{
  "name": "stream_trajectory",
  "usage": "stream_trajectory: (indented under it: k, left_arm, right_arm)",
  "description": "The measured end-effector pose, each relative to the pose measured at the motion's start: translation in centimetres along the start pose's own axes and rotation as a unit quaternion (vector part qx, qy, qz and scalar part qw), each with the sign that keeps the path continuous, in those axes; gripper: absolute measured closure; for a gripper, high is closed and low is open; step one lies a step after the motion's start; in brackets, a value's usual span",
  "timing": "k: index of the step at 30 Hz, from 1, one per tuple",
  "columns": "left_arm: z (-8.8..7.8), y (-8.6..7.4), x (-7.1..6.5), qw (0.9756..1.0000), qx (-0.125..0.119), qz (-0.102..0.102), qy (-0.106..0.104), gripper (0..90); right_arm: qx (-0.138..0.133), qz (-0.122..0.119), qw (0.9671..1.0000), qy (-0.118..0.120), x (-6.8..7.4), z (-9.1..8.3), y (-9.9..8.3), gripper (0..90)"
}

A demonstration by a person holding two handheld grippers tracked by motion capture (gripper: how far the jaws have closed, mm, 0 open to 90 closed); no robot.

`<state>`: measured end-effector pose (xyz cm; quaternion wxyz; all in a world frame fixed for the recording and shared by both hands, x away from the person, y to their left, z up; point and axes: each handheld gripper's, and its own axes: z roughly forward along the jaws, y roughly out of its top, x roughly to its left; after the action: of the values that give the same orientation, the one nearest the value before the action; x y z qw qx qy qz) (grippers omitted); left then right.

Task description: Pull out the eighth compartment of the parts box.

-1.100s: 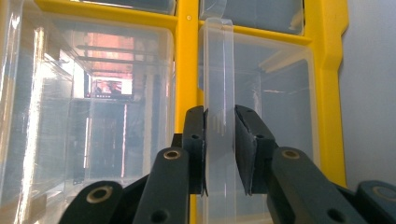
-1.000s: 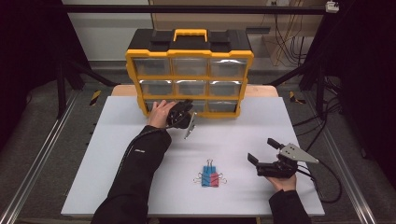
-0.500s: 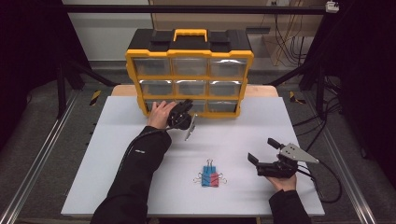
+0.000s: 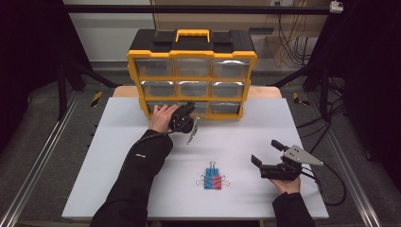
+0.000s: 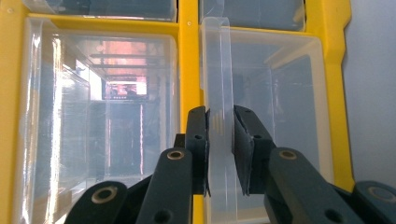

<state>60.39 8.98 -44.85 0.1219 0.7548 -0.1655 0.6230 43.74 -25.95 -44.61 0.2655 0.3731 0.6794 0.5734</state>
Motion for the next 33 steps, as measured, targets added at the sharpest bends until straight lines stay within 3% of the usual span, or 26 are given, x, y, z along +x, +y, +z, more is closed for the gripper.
stream_trajectory:
  k: [16,26,28,30,33]
  left_arm:
    - [-1.6,0.8,-0.5,0.9999,-0.01,0.001,0.005,75.8]
    - [-2.1,0.8,-0.4,0.9999,-0.011,-0.007,-0.007,73.8]
    - [-2.2,0.8,-0.2,0.9993,-0.013,-0.025,-0.024,71.4]
    - [-2.2,0.7,0.1,0.9987,-0.013,-0.036,-0.035,62.3]
    - [-2.3,0.5,0.8,0.9963,-0.012,-0.066,-0.054,57.5]
  right_arm:
    - [-0.001,0.001,1.0,0.0,0.0,0.0,0.0,0.4]
    - [-0.002,0.003,1.0,0.0,0.0,0.0,0.0,0.4]
    - [-0.002,0.002,1.0,-0.001,0.0,0.0,0.0,0.4]
    - [-0.002,0.001,1.0,0.0,0.0,0.0,0.0,0.4]
    - [-0.002,0.001,1.0,0.0,0.0,0.0,0.0,0.4]
